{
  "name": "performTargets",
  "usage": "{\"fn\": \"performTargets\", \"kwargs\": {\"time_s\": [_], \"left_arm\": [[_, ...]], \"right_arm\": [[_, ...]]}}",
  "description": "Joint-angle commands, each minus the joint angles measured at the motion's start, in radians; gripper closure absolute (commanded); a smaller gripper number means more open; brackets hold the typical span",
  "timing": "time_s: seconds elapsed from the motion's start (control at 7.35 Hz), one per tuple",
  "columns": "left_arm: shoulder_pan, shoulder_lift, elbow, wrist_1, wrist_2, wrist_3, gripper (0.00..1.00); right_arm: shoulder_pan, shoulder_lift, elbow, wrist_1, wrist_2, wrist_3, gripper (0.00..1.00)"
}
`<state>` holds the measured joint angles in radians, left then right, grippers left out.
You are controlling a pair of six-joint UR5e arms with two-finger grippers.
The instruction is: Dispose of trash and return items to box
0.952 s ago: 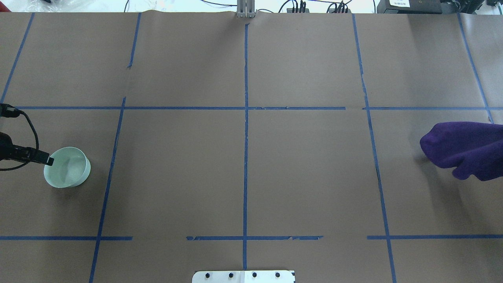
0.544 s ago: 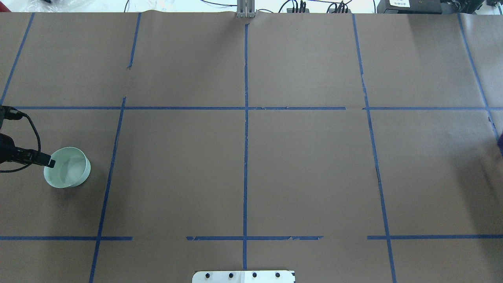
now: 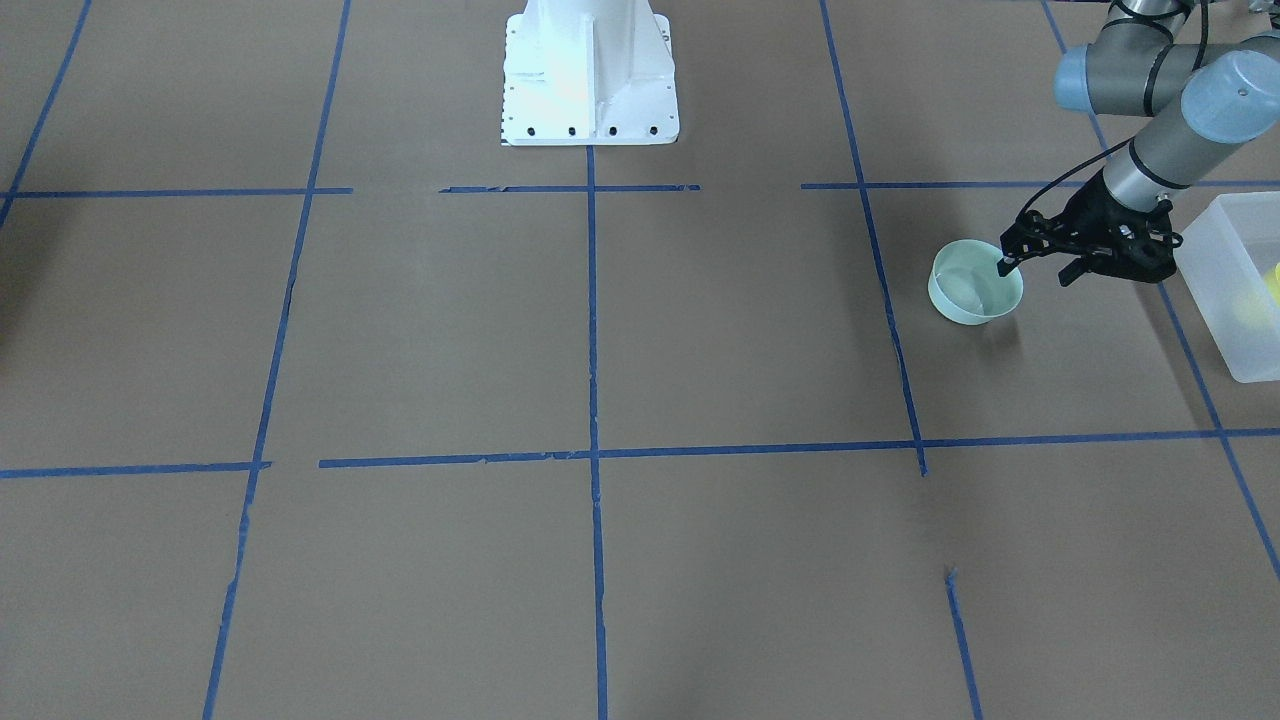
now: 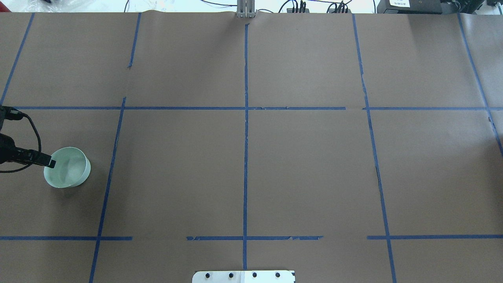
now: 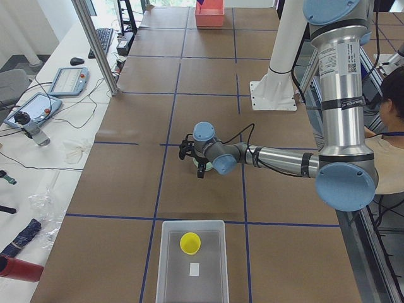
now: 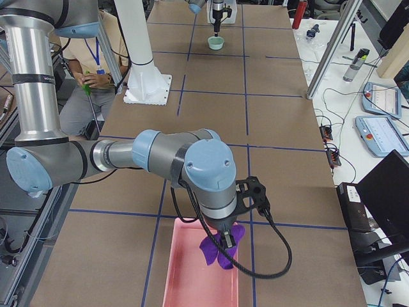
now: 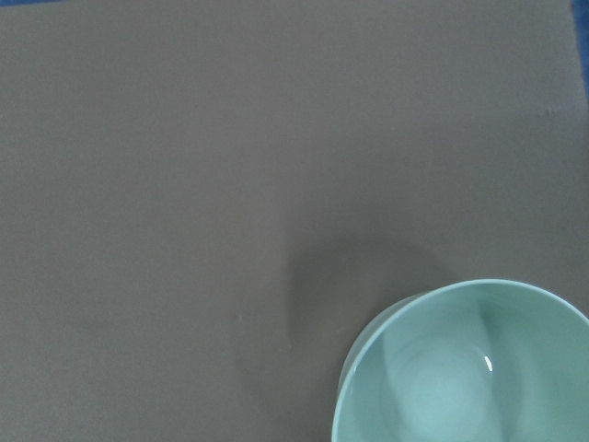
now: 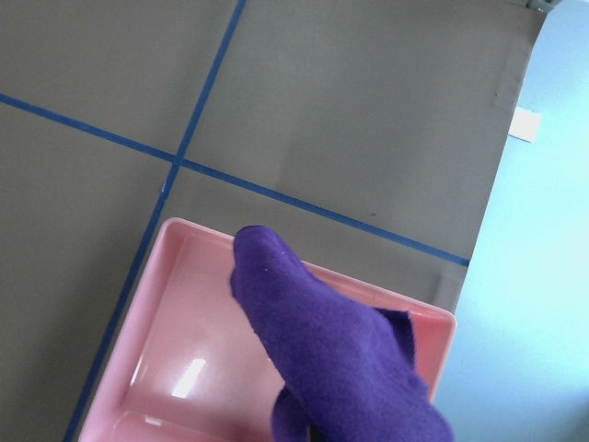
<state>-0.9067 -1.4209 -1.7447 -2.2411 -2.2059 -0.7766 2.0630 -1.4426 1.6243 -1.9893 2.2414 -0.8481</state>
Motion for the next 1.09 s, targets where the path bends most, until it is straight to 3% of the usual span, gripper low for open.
{"fn": "performTargets", "kwargs": {"time_s": [0.0,0.14,0.27,0.41,0.68,0.82,0.95], "left_arm": [[0.003,0.000,0.002,0.000,0.000,0.000,0.08],[0.005,0.000,0.002,0.000,0.000,0.000,0.08],[0.012,0.000,0.004,0.000,0.000,-0.001,0.08],[0.034,-0.007,0.017,0.000,0.005,-0.010,0.08],[0.098,-0.053,0.050,0.000,0.037,-0.090,0.11],[0.098,-0.050,0.047,0.001,0.037,-0.092,0.28],[0.098,-0.049,0.047,0.001,0.038,-0.084,0.99]], "right_arm": [[-0.019,-0.068,-0.055,0.006,-0.011,0.007,1.00],[-0.105,-0.144,-0.052,0.074,0.069,0.105,1.00],[-0.185,-0.216,-0.052,0.171,0.129,0.200,0.81],[-0.254,-0.260,-0.057,0.269,0.150,0.277,0.01],[-0.354,-0.265,-0.046,0.369,0.158,0.378,0.00],[-0.386,-0.263,-0.012,0.410,0.159,0.452,0.00],[-0.418,-0.265,0.043,0.420,0.164,0.543,0.00]]}}
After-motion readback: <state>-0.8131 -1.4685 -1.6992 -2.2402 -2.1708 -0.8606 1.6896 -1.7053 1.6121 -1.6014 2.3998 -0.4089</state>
